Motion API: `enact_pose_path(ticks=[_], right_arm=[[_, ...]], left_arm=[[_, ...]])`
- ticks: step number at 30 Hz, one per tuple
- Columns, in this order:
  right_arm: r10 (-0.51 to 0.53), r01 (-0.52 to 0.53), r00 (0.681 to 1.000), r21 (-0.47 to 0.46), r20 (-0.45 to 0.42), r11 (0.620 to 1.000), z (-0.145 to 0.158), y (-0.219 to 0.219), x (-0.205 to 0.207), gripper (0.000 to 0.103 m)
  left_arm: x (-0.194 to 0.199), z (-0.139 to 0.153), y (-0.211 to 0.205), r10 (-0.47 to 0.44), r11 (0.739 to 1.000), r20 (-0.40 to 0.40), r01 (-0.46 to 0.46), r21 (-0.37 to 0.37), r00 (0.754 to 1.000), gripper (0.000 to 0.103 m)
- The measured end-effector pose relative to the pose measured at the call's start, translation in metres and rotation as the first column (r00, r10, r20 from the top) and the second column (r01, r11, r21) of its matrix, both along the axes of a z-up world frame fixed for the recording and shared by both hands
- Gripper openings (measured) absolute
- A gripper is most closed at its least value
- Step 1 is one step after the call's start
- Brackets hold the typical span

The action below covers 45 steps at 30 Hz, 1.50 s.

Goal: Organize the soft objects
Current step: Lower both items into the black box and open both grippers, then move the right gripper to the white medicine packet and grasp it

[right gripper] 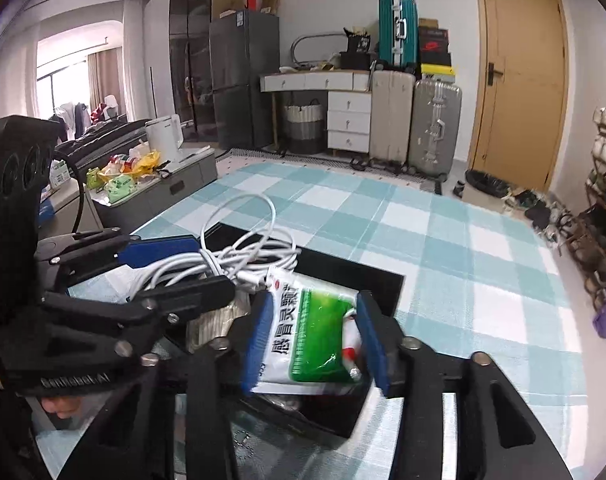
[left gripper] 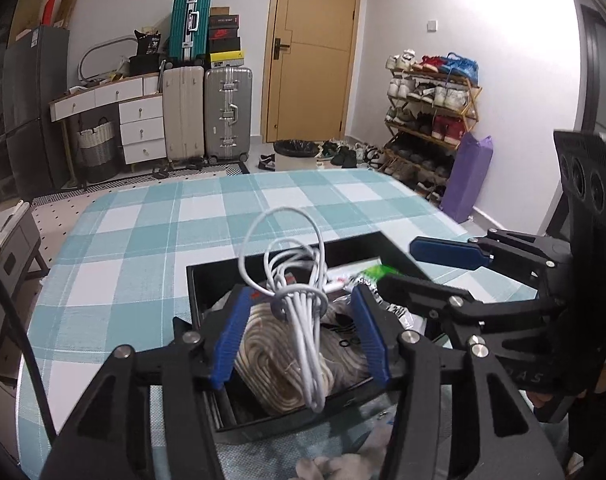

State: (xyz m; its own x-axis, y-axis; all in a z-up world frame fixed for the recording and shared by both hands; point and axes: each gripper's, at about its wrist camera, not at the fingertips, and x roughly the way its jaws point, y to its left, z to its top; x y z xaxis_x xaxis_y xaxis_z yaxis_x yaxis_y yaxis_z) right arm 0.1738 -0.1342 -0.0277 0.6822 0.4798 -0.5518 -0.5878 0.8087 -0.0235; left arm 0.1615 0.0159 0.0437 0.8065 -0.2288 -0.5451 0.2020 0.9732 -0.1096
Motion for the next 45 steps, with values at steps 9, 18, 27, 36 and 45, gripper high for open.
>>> enact_pose_path(ticks=[9,18,27,36,45], right_arm=[[-0.055,0.054,0.998,0.028,0.017,0.998,0.01,-0.034,-0.027,0.102],[-0.03,0.03,1.0,0.035,0.004,0.999,0.007,-0.036,-0.058,0.102],[-0.004,0.006,0.999,0.048,-0.035,0.999,-0.002,-0.031,-0.081,0.102],[-0.001,0.004,0.997,0.029,-0.078,1.0,-0.019,-0.034,-0.094,0.102],[0.022,-0.02,0.99,0.012,-0.142,1.0,-0.036,-0.032,-0.099,0.102]], left_arm=[[-0.027,0.015,0.01,0.073,0.997,0.033,-0.074,0.017,0.997,0.103],[-0.059,0.009,0.018,0.122,0.992,0.011,-0.122,0.023,0.992,0.103],[-0.08,-0.001,0.019,0.144,0.989,-0.01,-0.143,0.047,0.99,0.103],[-0.089,-0.016,0.016,0.121,0.992,-0.06,-0.118,0.043,0.991,0.103],[-0.096,-0.018,0.018,0.118,0.992,-0.052,-0.115,0.054,0.992,0.103]])
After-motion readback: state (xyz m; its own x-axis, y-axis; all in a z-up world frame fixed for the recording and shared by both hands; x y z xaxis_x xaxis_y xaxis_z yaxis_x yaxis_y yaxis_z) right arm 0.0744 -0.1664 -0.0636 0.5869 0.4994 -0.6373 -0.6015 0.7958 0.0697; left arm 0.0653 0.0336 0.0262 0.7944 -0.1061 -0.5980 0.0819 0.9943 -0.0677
